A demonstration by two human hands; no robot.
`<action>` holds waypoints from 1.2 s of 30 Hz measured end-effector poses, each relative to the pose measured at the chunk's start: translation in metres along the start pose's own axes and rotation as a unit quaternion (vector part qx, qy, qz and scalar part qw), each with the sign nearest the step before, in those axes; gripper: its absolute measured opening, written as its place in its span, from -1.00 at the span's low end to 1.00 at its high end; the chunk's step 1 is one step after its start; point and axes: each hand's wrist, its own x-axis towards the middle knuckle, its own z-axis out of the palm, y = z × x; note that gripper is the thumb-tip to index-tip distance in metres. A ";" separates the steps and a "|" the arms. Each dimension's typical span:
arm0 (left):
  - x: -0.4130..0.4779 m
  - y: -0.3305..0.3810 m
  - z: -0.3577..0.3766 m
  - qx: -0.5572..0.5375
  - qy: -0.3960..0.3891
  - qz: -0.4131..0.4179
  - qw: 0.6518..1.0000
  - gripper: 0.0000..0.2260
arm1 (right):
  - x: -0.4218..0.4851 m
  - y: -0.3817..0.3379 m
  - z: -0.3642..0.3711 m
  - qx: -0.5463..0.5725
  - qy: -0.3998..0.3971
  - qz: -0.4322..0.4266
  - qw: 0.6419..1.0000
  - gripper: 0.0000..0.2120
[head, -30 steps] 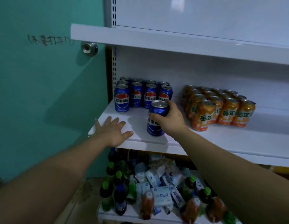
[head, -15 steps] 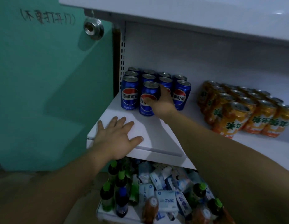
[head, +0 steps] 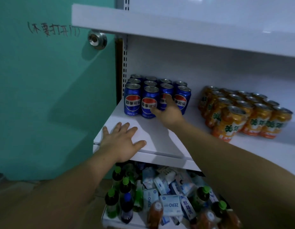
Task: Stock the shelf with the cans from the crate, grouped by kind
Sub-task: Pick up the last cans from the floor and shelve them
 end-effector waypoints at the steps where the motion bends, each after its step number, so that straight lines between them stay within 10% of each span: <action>1: 0.000 -0.002 -0.002 -0.003 -0.013 -0.005 1.000 -0.32 | -0.010 -0.001 -0.012 -0.018 -0.003 -0.005 1.000 -0.41; 6: -0.007 0.012 -0.028 -0.029 -0.052 -0.018 0.998 -0.30 | -0.068 -0.006 -0.092 -0.132 0.018 0.001 0.991 -0.45; 18: -0.109 0.279 0.008 -0.134 -0.131 0.362 0.913 -0.36 | -0.254 0.094 -0.274 -0.305 0.094 0.261 0.911 -0.30; 36: -0.170 0.462 0.331 -0.066 -0.457 0.386 0.798 -0.47 | -0.519 0.399 -0.256 -0.156 0.025 0.587 0.794 -0.34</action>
